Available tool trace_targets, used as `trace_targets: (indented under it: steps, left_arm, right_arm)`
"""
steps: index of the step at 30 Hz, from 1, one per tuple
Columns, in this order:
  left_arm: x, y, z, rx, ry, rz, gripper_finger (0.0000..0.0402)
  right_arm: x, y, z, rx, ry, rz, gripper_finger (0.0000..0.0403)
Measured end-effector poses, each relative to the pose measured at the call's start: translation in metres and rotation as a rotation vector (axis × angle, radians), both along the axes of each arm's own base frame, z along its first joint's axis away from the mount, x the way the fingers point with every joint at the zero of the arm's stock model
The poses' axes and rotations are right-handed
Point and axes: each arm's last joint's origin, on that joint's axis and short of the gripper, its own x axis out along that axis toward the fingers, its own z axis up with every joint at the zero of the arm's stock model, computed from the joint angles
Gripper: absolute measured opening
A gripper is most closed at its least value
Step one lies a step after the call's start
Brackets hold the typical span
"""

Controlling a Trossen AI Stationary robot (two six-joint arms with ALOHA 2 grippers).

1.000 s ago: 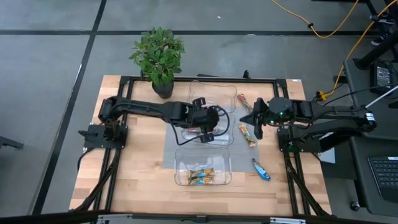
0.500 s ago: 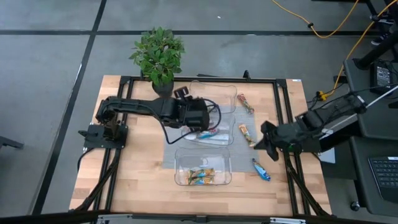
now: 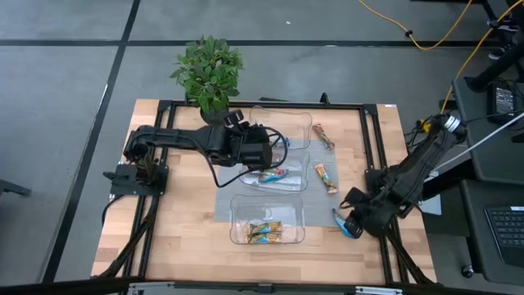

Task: Pick and place Granola Bars by type
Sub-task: Put the blue granola bar into the top transparent bin

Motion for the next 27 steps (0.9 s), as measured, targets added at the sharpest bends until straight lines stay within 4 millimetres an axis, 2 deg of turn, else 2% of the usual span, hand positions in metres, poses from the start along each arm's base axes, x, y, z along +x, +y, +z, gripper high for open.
trace_targets:
  steps: [4,7,15,19,22,27]
  left_arm:
    - [0.000,0.006,0.000,0.005,0.012,0.005,0.0120]
    - [0.000,0.008,0.000,0.006,0.026,0.000,0.0117]
    - [0.001,0.005,-0.001,-0.029,0.034,-0.028,0.0107]
    - [0.001,0.003,-0.002,-0.050,0.037,-0.039,0.0103]
    - [0.001,0.001,-0.002,-0.059,0.038,-0.048,0.0102]
    - [0.000,-0.002,-0.002,-0.070,0.043,-0.062,0.0101]
  right_arm:
    - [0.004,0.008,-0.015,-0.050,0.085,-0.011,0.0011]
    - [0.008,0.012,-0.021,-0.068,0.100,-0.012,0.0039]
    - [0.016,0.012,-0.032,-0.109,0.148,-0.058,0.0216]
    - [0.025,0.008,-0.040,-0.142,0.182,-0.077,0.0281]
    - [0.033,0.005,-0.048,-0.164,0.222,-0.061,0.0301]
    - [0.042,0.003,-0.059,-0.195,0.267,-0.028,0.0295]
